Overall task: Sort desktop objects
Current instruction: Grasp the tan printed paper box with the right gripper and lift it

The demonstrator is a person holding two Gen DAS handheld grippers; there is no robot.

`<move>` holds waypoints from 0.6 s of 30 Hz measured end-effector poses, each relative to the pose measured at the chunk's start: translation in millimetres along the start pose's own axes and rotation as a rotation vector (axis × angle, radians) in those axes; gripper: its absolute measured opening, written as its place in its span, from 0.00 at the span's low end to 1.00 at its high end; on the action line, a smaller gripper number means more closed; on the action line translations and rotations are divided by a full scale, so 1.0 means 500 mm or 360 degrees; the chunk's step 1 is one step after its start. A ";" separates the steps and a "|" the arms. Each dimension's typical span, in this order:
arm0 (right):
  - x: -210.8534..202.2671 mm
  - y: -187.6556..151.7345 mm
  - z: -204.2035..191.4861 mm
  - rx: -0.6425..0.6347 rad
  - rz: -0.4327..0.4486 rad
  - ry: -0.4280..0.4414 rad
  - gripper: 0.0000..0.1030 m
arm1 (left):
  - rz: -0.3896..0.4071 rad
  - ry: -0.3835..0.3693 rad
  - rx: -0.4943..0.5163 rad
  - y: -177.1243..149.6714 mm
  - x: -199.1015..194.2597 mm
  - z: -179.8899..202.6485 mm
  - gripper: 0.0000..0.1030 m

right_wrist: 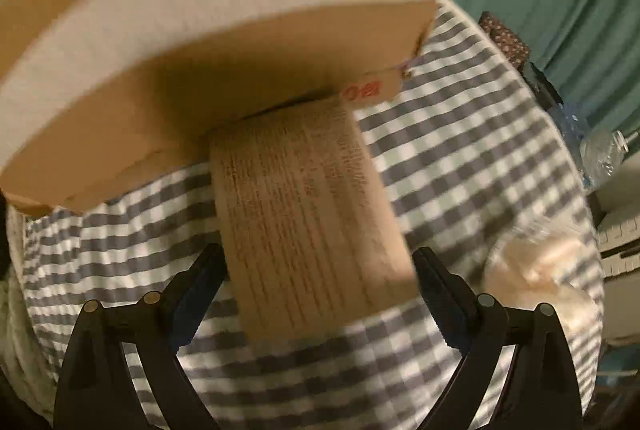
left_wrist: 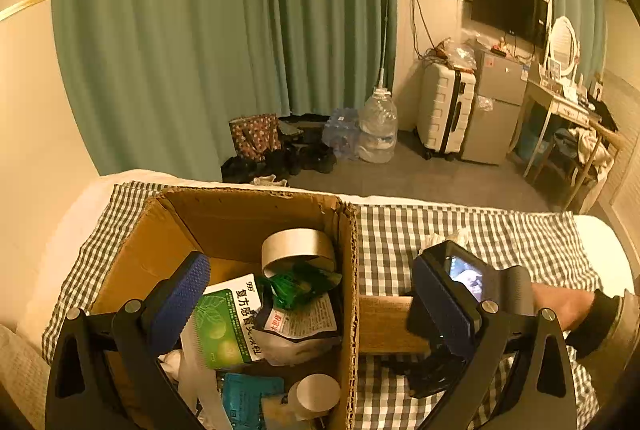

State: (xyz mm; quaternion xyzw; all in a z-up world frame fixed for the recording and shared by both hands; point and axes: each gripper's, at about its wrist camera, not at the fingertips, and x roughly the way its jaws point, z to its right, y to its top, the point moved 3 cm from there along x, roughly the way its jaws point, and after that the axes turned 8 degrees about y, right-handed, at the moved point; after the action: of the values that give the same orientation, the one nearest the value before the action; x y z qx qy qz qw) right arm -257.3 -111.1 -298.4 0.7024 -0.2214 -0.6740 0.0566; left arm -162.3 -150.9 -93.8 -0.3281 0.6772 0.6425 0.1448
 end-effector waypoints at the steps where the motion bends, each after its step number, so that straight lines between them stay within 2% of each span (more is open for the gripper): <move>1: 0.009 0.000 -0.005 0.0002 0.0006 -0.0017 0.90 | -0.0002 -0.0001 0.0012 -0.002 0.001 0.005 1.00; 4: 0.005 -0.011 -0.011 0.0094 0.0041 -0.0057 0.82 | -0.0004 -0.0008 0.0041 -0.007 0.002 0.023 1.00; 7: -0.014 -0.044 -0.025 0.0157 0.0036 -0.0030 0.80 | -0.0012 -0.0024 0.0067 -0.010 0.005 0.047 1.00; 9: -0.031 -0.078 -0.027 0.0235 0.0014 -0.0103 0.80 | -0.0010 -0.0028 0.0085 -0.011 0.003 0.065 1.00; 12: -0.066 -0.132 -0.018 0.0440 -0.0011 -0.0216 0.80 | 0.0004 -0.0055 0.0121 -0.007 -0.005 0.105 1.00; 18: -0.188 -0.276 -0.001 0.0884 0.0085 -0.0328 0.78 | 0.0038 -0.0151 0.0171 0.008 -0.019 0.187 1.00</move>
State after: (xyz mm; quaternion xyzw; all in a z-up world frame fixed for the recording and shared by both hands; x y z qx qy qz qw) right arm -223.9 48.9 -263.9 0.6128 -0.4204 -0.6537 -0.1430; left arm -178.7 -58.2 -97.4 -0.2812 0.7068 0.6217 0.1865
